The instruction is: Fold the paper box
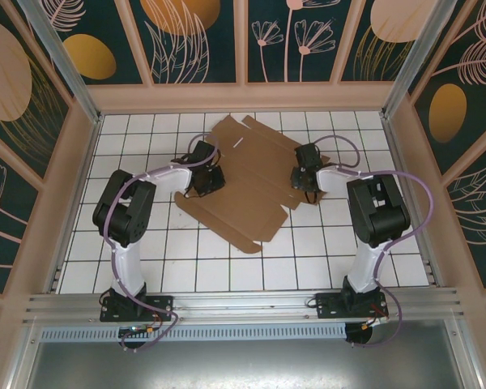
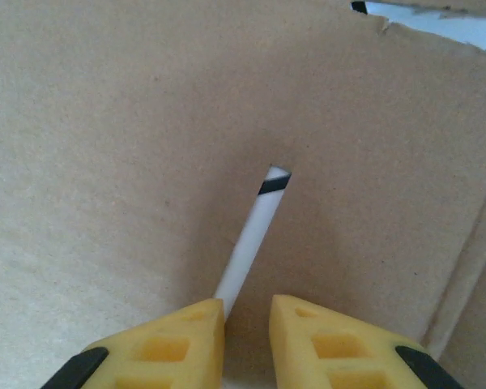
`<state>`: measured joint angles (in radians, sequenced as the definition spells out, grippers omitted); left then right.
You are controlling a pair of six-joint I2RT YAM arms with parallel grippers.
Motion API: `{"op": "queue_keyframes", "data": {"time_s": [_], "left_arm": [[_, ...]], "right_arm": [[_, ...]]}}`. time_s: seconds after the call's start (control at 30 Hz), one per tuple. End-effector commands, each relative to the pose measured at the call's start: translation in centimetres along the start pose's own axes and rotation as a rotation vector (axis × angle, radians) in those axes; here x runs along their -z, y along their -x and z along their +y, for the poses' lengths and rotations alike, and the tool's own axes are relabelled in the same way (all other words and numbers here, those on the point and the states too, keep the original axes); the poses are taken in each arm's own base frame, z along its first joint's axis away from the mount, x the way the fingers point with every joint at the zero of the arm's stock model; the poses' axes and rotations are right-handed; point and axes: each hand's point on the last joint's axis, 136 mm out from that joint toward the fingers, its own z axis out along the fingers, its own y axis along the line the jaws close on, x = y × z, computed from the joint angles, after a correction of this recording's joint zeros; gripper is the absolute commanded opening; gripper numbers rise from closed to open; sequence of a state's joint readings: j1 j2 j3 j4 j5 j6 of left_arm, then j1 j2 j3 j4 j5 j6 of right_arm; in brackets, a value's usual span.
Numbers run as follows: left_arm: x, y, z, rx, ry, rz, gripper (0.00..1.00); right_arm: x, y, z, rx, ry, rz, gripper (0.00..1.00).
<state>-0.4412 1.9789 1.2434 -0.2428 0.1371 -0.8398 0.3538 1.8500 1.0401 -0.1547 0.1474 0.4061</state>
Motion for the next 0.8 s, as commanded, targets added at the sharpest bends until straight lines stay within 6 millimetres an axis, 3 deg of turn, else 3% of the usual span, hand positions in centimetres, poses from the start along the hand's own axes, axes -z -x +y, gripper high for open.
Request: {"op": "queue_keyframes", "data": {"time_s": [0.0,0.1,0.23,0.3,0.37,0.43,0.5,0.53,0.6,0.7,0.77], "left_arm": [[-1.1,1.1,2.1,0.042,0.069,-0.016,0.00],[-1.3,2.1,2.8,0.046,0.101,-0.035,0.00],[-0.6,3.5,3.0,0.046,0.111,-0.073,0.00],[0.0,3.8,2.9,0.039,0.109,-0.084,0.00],[0.8,4.2,2.5,0.017,0.101,-0.106,0.00],[2.1,5.1,1.8,-0.025,0.093,-0.146,0.00],[3.9,5.9,0.2,-0.082,0.044,-0.189,0.00],[4.4,6.0,-0.3,-0.099,0.028,-0.195,0.00],[4.8,5.6,-1.4,-0.107,-0.031,-0.181,0.00],[3.5,4.0,-3.0,-0.098,-0.159,-0.104,0.00],[2.2,2.9,-4.5,-0.105,-0.245,-0.036,0.00]], "right_arm": [[0.7,-4.9,0.7,0.037,0.024,0.114,0.24],[1.7,-8.3,2.8,0.084,0.101,0.184,0.24],[4.5,-12.7,8.5,0.172,0.317,0.279,0.24],[6.1,-14.2,11.1,0.200,0.425,0.323,0.25],[8.2,-14.3,13.4,0.193,0.560,0.343,0.27],[10.3,-13.1,15.0,0.190,0.670,0.316,0.31],[11.9,-9.9,15.4,0.201,0.716,0.221,0.39],[12.2,-8.2,15.2,0.192,0.711,0.167,0.46],[12.8,-4.1,14.6,0.154,0.707,0.074,0.68],[11.0,1.1,11.7,0.082,0.643,-0.028,0.86],[8.4,3.0,10.4,0.091,0.581,-0.017,0.91]]}}
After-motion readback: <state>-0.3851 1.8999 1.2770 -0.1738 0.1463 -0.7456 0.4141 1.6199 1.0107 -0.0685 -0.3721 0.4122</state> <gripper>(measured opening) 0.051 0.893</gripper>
